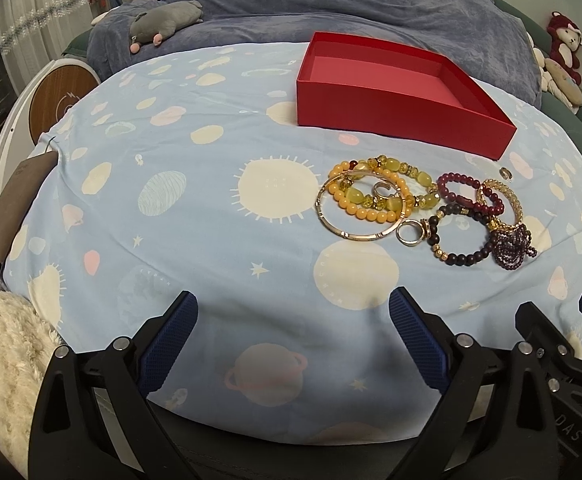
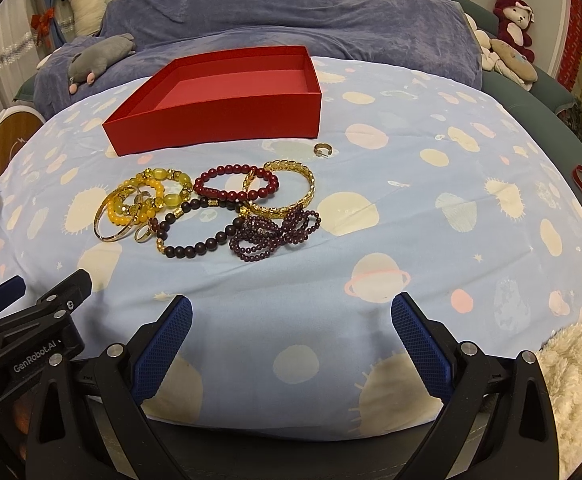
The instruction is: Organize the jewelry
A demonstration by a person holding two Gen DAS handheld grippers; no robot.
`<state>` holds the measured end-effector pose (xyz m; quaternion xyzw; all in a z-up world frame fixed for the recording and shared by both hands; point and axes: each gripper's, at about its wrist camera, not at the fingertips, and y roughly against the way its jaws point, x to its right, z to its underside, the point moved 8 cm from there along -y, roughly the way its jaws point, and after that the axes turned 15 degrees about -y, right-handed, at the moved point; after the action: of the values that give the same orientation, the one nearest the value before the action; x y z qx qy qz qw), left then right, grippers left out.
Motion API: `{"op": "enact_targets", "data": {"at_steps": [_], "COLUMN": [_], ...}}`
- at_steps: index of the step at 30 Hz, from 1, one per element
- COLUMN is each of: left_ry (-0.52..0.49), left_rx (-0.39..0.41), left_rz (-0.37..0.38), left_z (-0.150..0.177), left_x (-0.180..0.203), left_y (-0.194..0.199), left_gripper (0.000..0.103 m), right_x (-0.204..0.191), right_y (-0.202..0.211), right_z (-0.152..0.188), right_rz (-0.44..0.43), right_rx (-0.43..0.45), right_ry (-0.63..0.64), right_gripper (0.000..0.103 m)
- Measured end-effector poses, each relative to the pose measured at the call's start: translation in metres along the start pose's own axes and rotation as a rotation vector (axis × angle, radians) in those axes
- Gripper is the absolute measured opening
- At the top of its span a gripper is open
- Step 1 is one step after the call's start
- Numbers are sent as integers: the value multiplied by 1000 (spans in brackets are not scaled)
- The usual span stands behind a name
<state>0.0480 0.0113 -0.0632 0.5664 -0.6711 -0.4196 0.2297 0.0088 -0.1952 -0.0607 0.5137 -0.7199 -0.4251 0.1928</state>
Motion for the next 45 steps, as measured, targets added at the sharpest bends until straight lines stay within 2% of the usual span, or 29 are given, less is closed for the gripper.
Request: {"op": "enact_targets", "data": {"at_steps": [3,7,10,19,22,26,28,29,31,32,35,45], "left_ry": [14,96,112,63,53,64,64,64,65,68,73,37], "left_rx": [6,-10,-1,7,1,0,-6,-7,-6,-2,5,18], "left_rz": [-16,-7,-33,-22,-7,-1,0,0,0,2,19,90], "left_z": [-4,-5,-6,-12,-12,-12,-11,-11,-11,-11,-14,-43], "left_x": [-11,-28,-36,-29,-26,-27,-27,-27,-27,-27,-25,9], "left_y": [0,-5,-6,-10,-12,-13,-14,-15,-14,-14,-12,-19], "left_gripper": [93,93,93,93,93,93,93,93,93,93,93,93], "right_x": [0,-3,-8,-15,-14,-15,-13,-12,-9,-7,-3,-2], "right_y": [-1,-8,-14,-45,-49,-50,-50,-49,-48,-48,-45,-28], "right_z": [-6,-14,-23,-25,-25,-27,-28,-28,-27,-26,-25,-27], "right_rz": [-20,-25,-36,-39,-38,-32,-30,-31,-38,-35,-54,-99], "right_rx": [-4,-18,-19,-96,-105,-101,-100,-98,-103,-108,-114,-89], "right_ry": [-19,-10,-10,-30,-40,-35,-39,-43,-47,-51,-70,-73], "right_gripper": [96,95,94,66,61,47,43,38,19,14,7,7]}}
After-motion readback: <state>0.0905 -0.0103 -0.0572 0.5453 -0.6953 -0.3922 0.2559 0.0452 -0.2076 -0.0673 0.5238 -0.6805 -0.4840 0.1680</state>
